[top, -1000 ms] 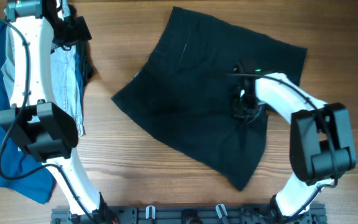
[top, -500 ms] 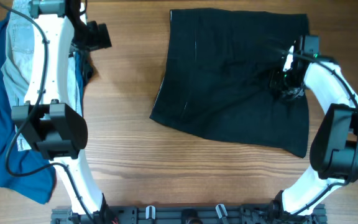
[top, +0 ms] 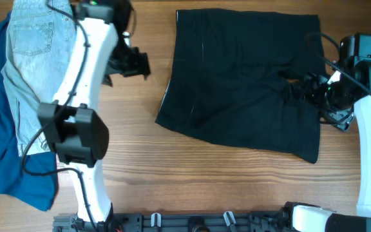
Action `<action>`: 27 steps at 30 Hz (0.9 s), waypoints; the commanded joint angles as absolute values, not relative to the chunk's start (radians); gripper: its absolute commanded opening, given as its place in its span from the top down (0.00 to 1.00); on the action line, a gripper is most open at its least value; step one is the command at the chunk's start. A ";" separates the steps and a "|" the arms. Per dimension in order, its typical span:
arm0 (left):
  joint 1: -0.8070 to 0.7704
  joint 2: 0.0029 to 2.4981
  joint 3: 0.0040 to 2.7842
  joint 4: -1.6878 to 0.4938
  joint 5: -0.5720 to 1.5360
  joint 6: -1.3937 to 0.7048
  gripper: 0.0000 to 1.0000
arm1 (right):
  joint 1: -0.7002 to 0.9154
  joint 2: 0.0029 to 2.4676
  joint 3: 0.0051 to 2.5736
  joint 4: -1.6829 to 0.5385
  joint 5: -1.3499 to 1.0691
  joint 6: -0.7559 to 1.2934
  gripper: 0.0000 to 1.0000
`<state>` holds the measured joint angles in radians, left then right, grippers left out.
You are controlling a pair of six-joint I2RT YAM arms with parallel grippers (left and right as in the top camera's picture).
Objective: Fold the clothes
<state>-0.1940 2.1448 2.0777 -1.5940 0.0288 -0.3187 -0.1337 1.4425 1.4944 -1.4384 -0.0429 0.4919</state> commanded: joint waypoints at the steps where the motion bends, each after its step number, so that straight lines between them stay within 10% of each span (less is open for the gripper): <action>1: -0.264 2.125 1.900 -1.491 0.091 -0.503 0.10 | -0.133 1.447 1.465 -1.451 -0.008 0.593 0.01; 18: -0.450 2.125 1.510 -1.166 0.089 -0.907 0.24 | -0.133 1.447 1.127 -1.347 0.052 0.762 0.07; 24: -0.453 2.125 1.490 -1.150 0.084 -0.909 0.96 | -0.133 1.447 1.059 -1.298 0.046 0.794 0.08; 27: -0.452 2.125 1.490 -1.124 0.041 -0.909 0.96 | -0.133 1.447 0.996 -1.240 0.049 0.848 0.08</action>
<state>-0.4545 2.1353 1.5024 -1.1446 0.0959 -0.8936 -0.1337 1.4452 1.0504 -1.2694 0.0307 0.7826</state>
